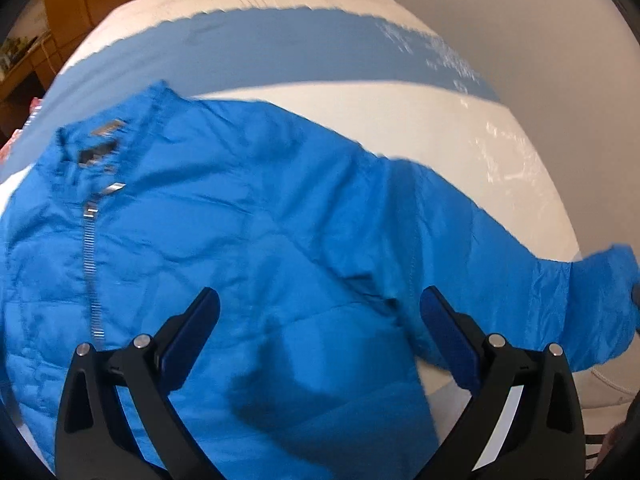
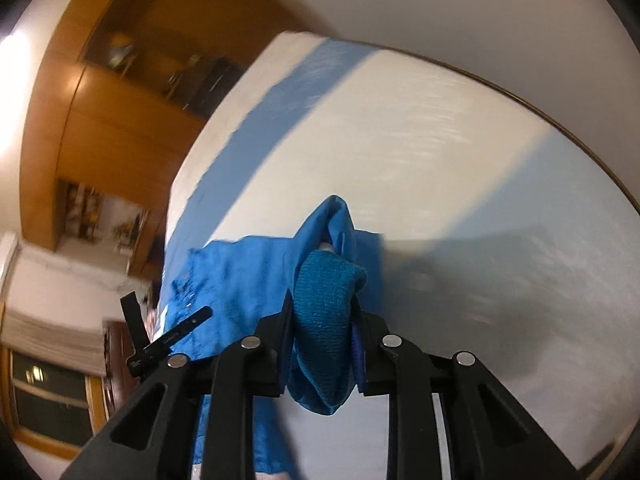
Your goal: Fold large clothes
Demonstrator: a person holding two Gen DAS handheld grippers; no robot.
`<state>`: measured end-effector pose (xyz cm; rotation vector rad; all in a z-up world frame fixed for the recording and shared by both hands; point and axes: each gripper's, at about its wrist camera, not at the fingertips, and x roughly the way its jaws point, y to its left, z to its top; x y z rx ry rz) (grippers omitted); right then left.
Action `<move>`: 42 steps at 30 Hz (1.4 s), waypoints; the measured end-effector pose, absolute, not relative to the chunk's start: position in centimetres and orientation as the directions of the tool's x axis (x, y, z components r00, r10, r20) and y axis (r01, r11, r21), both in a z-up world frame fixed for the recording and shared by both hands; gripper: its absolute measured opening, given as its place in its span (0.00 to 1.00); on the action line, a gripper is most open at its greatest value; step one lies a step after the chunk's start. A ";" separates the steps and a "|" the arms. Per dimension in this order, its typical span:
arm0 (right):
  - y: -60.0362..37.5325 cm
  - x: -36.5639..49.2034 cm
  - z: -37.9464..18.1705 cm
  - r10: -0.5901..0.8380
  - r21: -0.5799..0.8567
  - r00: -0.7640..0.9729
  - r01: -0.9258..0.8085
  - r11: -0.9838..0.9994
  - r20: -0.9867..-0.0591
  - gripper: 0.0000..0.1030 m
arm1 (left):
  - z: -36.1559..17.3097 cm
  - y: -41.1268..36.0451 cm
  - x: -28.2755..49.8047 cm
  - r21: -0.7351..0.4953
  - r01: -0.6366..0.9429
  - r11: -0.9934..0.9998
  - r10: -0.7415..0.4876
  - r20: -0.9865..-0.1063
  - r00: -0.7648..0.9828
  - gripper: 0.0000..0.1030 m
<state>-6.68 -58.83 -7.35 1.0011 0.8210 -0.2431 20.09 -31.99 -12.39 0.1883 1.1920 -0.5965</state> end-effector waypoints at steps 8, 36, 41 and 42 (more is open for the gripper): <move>-50.0 8.7 -7.1 0.273 0.570 0.593 0.398 0.719 -0.757 0.23 | -11.2 -22.9 22.6 -0.167 0.409 0.897 -0.299 -0.911 0.284 0.96; -47.4 6.7 -9.8 0.331 0.586 0.573 0.344 0.734 -0.750 0.39 | -16.8 -25.2 23.2 -0.386 0.368 0.846 -0.433 -0.900 0.054 0.72; -48.6 5.6 -10.6 0.287 0.567 0.572 0.400 0.720 -0.769 0.39 | -16.9 -27.2 22.6 -0.387 0.381 0.840 -0.434 -0.900 0.044 0.35; -48.7 5.5 -10.6 0.286 0.568 0.572 0.405 0.717 -0.769 0.39 | -16.4 -27.0 22.5 -0.407 0.378 0.831 -0.458 -0.887 0.053 0.24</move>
